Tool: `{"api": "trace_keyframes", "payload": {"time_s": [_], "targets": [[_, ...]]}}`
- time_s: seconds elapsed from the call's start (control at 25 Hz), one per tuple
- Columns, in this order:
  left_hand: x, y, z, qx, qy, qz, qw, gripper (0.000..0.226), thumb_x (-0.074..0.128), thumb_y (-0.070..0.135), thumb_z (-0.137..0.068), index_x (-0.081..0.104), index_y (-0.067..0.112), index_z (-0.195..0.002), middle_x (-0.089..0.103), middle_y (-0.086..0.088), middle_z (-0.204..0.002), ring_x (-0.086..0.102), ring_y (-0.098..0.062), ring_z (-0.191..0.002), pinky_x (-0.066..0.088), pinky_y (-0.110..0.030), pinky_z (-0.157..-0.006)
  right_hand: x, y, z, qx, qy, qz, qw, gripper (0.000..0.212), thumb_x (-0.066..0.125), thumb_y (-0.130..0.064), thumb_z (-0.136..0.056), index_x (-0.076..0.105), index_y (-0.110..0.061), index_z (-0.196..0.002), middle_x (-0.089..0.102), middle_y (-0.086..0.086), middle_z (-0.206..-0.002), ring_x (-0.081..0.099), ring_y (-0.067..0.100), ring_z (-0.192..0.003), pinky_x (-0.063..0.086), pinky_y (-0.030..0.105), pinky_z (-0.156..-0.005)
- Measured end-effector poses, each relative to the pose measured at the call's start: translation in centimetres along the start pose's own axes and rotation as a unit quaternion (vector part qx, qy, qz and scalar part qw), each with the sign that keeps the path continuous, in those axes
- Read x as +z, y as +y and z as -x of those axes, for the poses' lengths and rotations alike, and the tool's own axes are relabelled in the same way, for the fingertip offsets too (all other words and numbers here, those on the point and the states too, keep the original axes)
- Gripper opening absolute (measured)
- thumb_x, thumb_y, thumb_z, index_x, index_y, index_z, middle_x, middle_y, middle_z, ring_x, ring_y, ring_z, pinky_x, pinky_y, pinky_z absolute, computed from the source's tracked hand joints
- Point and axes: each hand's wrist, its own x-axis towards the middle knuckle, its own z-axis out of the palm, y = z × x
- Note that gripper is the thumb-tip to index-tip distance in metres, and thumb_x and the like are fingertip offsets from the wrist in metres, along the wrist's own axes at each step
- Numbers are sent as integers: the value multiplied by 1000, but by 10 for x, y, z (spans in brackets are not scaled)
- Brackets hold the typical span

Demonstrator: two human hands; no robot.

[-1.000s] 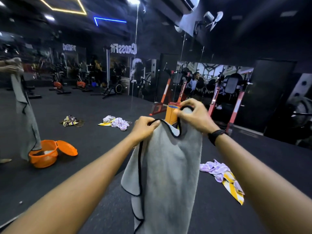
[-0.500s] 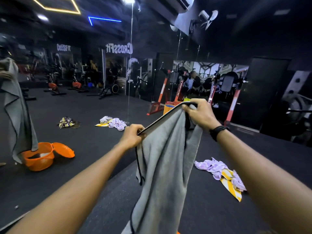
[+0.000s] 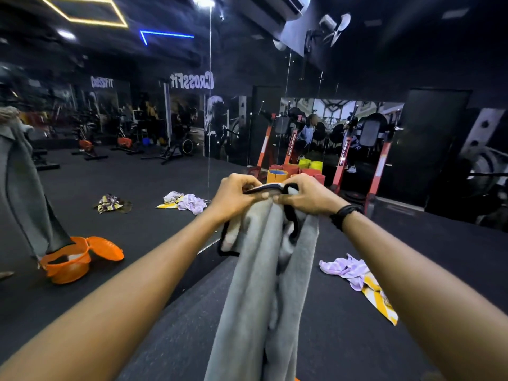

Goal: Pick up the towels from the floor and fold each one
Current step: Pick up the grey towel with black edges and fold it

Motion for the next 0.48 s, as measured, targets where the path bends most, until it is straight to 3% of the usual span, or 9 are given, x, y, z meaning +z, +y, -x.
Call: {"api": "trace_keyframes", "payload": {"time_s": [0.08, 0.16, 0.28, 0.32, 0.4, 0.48], "targets": [[-11, -22, 7, -41, -53, -80, 995, 12, 79, 23, -76, 70, 17, -73, 68, 2, -69, 59, -8, -66, 45, -26, -63, -4, 13, 1, 42, 71, -1, 997, 17, 68, -22, -86, 71, -5, -89, 71, 5, -88, 60, 13, -80, 49, 37, -77], [-18, -40, 16, -113, -110, -97, 983, 28, 75, 22, -81, 56, 16, -61, 51, 2, -55, 52, -12, -54, 40, -19, -50, -6, 20, 2, 87, 141, -8, 986, 21, 66, -18, -85, 68, 3, -85, 63, 6, -77, 52, 13, -75, 49, 42, -74], [-12, -31, 23, -248, -90, 164, 951, 24, 69, 21, -87, 55, 11, -71, 46, 3, -50, 46, -7, -40, 44, -16, -44, -2, 25, 1, 196, 187, -104, 957, 35, 78, -27, -73, 62, 1, -87, 59, 5, -81, 52, 14, -76, 42, 37, -65], [-7, -21, 19, -284, -63, 244, 925, 21, 70, 21, -87, 57, 11, -74, 47, 4, -49, 45, -5, -39, 43, -14, -42, 2, 24, 0, 239, 176, -177, 938, 53, 87, -37, -58, 57, -6, -89, 60, 7, -86, 56, 18, -79, 44, 32, -66], [6, -2, 12, -318, -31, 314, 894, 20, 73, 19, -84, 58, 13, -72, 50, 6, -49, 44, -3, -38, 42, -12, -41, 15, 33, -8, 285, 125, -300, 902, 81, 94, -53, -27, 52, -14, -85, 61, 13, -88, 61, 25, -80, 51, 36, -68], [17, 8, 8, -316, -19, 343, 884, 16, 72, 16, -85, 62, 12, -73, 55, 5, -55, 47, -2, -40, 44, -12, -44, 23, 20, -7, 260, 96, -386, 880, 55, 95, -32, -48, 54, -11, -78, 59, 16, -82, 60, 27, -75, 55, 40, -73]]}}
